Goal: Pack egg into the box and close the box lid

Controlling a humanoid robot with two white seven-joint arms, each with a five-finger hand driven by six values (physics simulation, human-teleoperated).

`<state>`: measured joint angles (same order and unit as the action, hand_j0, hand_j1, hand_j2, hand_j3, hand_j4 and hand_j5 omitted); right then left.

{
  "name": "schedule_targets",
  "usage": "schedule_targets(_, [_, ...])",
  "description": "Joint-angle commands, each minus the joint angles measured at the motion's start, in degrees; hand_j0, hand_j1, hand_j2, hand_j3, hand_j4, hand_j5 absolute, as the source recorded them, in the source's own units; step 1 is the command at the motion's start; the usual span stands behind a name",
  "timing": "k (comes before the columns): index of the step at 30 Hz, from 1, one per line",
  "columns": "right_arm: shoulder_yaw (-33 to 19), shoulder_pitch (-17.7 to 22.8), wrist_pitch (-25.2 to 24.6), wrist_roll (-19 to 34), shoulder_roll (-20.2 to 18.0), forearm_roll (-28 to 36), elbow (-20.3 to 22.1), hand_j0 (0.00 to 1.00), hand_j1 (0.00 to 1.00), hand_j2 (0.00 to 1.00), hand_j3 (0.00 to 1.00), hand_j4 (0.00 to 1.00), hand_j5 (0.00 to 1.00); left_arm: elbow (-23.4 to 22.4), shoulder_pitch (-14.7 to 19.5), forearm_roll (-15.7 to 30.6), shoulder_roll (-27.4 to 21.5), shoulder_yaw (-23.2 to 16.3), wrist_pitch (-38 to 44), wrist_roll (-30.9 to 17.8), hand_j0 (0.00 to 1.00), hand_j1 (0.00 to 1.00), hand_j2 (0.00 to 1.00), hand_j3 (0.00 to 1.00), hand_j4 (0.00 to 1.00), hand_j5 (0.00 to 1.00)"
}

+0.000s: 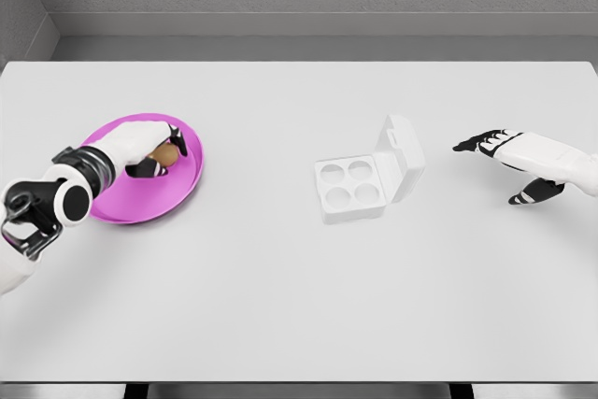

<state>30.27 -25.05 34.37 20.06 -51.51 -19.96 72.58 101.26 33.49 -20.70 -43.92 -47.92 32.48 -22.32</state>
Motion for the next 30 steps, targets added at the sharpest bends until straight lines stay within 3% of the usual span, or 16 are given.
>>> schedule_targets(1, [-0.04, 0.00, -0.10, -0.03, -0.08, 0.36, 0.02, 1.00, 1.00, 1.00, 1.00, 1.00, 1.00, 0.61, 0.00, -0.22, -0.12, 0.11, -0.13, -0.01, 0.49, 0.49, 0.49, 0.49, 0.49, 0.49])
schedule_targets(30, [-0.04, 0.09, -0.10, -0.03, -0.87, 0.36, 0.19, 1.00, 1.00, 1.00, 1.00, 1.00, 1.00, 1.84, 2.02, -0.22, 1.29, -0.25, -2.86, -0.01, 0.46, 0.46, 0.46, 0.46, 0.46, 0.46])
